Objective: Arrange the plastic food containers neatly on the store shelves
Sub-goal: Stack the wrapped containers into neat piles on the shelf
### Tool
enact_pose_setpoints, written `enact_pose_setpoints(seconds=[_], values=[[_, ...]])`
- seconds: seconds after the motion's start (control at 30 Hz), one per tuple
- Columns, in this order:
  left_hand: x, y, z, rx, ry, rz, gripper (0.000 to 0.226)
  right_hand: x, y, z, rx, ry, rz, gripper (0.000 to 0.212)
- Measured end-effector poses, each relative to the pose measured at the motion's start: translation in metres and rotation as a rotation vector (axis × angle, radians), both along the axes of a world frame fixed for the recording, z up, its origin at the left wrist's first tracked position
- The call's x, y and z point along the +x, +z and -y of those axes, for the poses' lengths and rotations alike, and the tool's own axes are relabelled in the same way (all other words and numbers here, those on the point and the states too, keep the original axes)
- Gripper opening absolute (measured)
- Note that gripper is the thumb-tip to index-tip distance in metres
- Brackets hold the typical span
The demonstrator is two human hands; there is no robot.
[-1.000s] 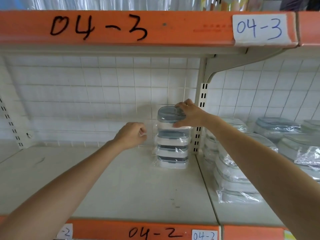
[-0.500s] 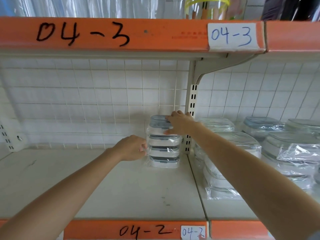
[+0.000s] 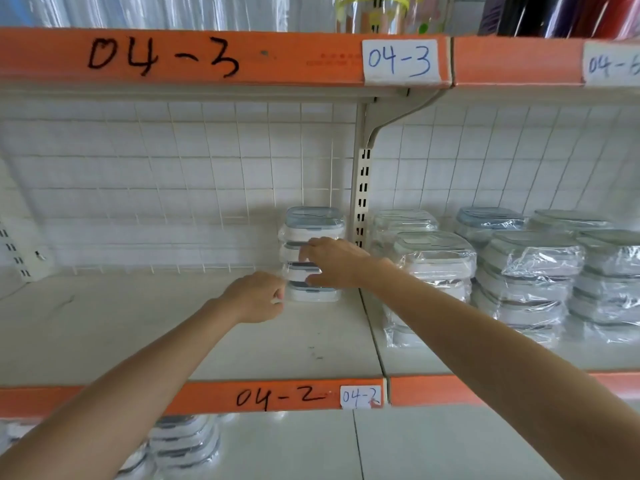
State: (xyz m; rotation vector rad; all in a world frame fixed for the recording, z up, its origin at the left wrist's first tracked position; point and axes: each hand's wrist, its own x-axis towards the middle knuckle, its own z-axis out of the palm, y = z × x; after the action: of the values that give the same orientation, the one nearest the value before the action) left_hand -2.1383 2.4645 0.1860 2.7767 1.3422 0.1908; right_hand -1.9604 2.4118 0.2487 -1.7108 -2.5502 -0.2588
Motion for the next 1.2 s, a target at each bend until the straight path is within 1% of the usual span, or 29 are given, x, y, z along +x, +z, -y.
enact_pose_setpoints(seconds=[0.1,0.2,0.37,0.43,0.5,0.63,0.73,0.8,0.9,1.03,1.2], values=[[-0.017,-0.002,0.019,0.003,-0.011,-0.005,0.015,-0.005,-0.016,0.016,-0.036,-0.005,0.003,0.039],[-0.040,-0.012,0.043,0.068,-0.016,0.058,0.009,-0.019,-0.029,0.033,-0.077,0.006,0.006,0.038],[-0.095,-0.032,0.088,0.117,0.079,0.149,0.006,-0.067,-0.052,0.063,-0.178,0.056,-0.029,0.038],[-0.118,-0.044,0.107,0.089,0.144,0.171,0.009,-0.088,-0.067,0.077,-0.198,0.091,-0.040,0.038],[-0.142,-0.061,0.126,0.029,0.179,0.152,0.011,-0.107,-0.085,0.092,-0.217,0.121,-0.051,0.039],[-0.183,-0.104,0.165,-0.126,0.238,0.083,0.017,-0.136,-0.127,0.120,-0.329,0.176,0.013,0.045],[-0.204,-0.131,0.191,-0.204,0.278,0.062,0.020,-0.151,-0.158,0.134,-0.420,0.181,0.005,0.047],[-0.211,-0.145,0.204,-0.256,0.298,0.006,0.017,-0.157,-0.179,0.142,-0.465,0.172,0.013,0.050],[-0.215,-0.162,0.210,-0.329,0.340,-0.053,0.032,-0.160,-0.207,0.148,-0.516,0.128,-0.005,0.055],[-0.204,-0.183,0.201,-0.343,0.354,0.013,0.038,-0.146,-0.237,0.138,-0.549,0.031,-0.076,0.063],[-0.172,-0.223,0.168,-0.311,0.314,0.116,0.052,-0.122,-0.284,0.106,-0.498,-0.092,-0.178,0.072]])
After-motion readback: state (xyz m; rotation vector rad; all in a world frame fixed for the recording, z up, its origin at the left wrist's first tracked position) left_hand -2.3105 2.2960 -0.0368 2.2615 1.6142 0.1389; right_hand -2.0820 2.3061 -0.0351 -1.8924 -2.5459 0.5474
